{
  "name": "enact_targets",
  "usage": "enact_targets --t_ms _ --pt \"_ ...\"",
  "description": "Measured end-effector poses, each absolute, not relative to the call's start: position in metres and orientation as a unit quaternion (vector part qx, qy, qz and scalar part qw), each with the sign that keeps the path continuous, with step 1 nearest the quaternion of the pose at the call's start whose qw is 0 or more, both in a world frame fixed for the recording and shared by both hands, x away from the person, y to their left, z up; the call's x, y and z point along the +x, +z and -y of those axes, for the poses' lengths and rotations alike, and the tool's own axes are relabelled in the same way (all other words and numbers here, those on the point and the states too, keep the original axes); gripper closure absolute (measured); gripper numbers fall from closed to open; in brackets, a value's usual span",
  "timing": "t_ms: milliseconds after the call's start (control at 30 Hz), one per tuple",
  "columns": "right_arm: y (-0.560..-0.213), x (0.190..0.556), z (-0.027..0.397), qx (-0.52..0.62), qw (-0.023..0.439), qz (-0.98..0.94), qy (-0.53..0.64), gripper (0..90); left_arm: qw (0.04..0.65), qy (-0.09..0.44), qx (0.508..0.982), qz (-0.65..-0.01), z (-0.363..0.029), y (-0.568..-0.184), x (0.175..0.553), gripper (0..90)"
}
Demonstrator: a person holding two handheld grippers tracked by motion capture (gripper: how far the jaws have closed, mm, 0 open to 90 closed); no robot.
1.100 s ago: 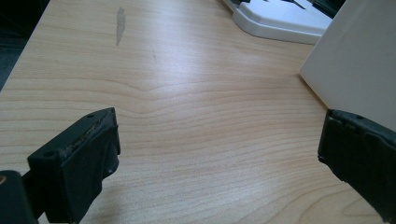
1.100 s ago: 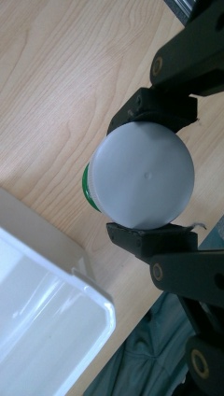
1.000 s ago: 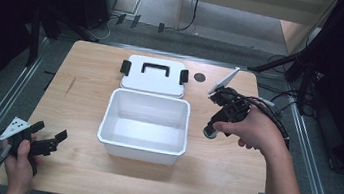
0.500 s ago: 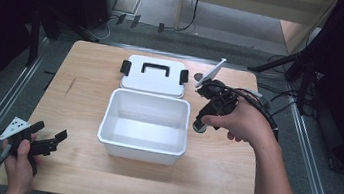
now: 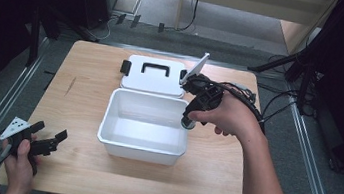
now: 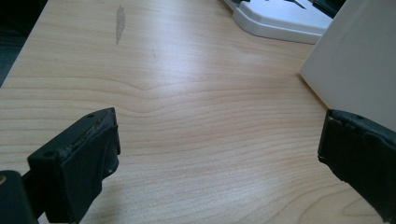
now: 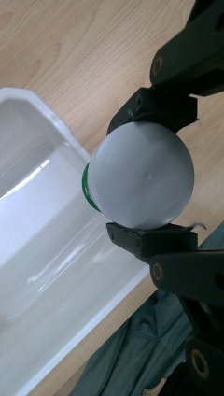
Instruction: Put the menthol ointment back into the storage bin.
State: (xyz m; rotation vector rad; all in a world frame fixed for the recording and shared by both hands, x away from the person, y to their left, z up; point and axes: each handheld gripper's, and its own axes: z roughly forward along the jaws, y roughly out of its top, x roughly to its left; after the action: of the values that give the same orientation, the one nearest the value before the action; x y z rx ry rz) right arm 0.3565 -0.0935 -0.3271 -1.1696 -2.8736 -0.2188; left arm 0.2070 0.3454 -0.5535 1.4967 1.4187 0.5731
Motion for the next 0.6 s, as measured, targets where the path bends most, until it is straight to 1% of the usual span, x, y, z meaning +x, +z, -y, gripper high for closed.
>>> enact_targets --t_ms 267,600 --pt "-0.328 0.356 0.076 -0.364 0.017 0.929 -0.07 51.6 0.48 0.234 0.613 -0.582 -0.345 -0.554 0.207 0.0" --pt "-0.337 0.356 0.058 -0.342 0.017 0.937 -0.068 51.6 0.481 0.233 0.612 -0.583 -0.346 -0.554 0.208 0.0"
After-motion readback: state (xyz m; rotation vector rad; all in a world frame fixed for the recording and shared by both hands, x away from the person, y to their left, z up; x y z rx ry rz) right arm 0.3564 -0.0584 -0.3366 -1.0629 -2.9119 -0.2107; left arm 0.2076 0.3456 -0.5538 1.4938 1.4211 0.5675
